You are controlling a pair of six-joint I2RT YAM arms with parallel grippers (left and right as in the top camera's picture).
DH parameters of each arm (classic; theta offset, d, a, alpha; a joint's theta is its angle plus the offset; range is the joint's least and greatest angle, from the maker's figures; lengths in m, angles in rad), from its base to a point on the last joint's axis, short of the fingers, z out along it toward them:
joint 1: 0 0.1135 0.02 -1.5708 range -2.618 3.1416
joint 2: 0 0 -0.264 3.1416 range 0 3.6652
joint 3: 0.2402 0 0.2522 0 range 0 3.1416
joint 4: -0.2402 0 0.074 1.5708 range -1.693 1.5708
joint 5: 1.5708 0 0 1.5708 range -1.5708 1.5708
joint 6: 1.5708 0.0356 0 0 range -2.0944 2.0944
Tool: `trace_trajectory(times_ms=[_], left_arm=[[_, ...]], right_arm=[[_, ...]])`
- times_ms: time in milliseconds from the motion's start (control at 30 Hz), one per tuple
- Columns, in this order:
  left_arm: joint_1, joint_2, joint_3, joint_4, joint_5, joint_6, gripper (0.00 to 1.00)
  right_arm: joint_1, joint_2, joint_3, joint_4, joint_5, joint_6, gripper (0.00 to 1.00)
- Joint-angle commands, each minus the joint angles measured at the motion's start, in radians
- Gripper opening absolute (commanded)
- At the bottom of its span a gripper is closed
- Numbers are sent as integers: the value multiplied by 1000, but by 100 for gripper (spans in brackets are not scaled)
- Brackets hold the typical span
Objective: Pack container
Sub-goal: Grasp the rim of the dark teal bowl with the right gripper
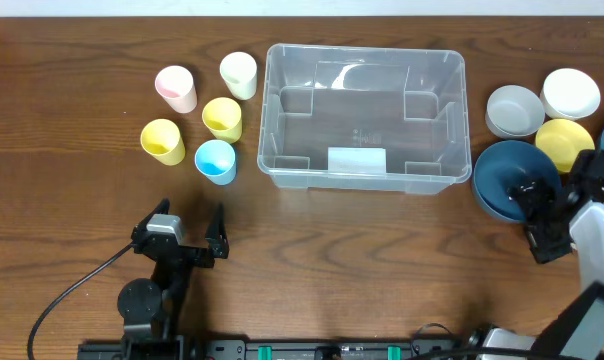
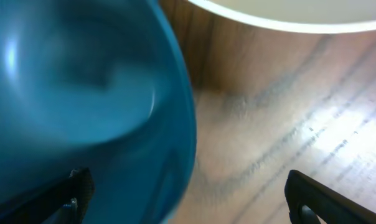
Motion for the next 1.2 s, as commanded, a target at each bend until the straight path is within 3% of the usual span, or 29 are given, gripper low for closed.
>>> trace_trajectory(times_ms=[0, 133, 400, 567, 800, 1033, 1167], left_arm=[[5, -6, -19, -32, 6, -5, 98], [5, -6, -19, -32, 6, -5, 98], [5, -6, -19, -32, 6, -5, 98], [5, -6, -19, -32, 6, -5, 98], [5, -6, -19, -32, 6, -5, 98], [5, -6, -19, -32, 6, -5, 98], [5, -6, -19, -32, 6, -5, 98]], right_arm=[[0, 60, -8, 6, 24, 40, 99], [2, 115, -8, 17, 26, 63, 97], [2, 135, -8, 17, 26, 65, 72], [2, 135, -6, 13, 26, 64, 70], [2, 135, 15, -2, 26, 44, 58], [3, 135, 117, -96, 27, 22, 57], [2, 135, 175, -163, 44, 16, 34]])
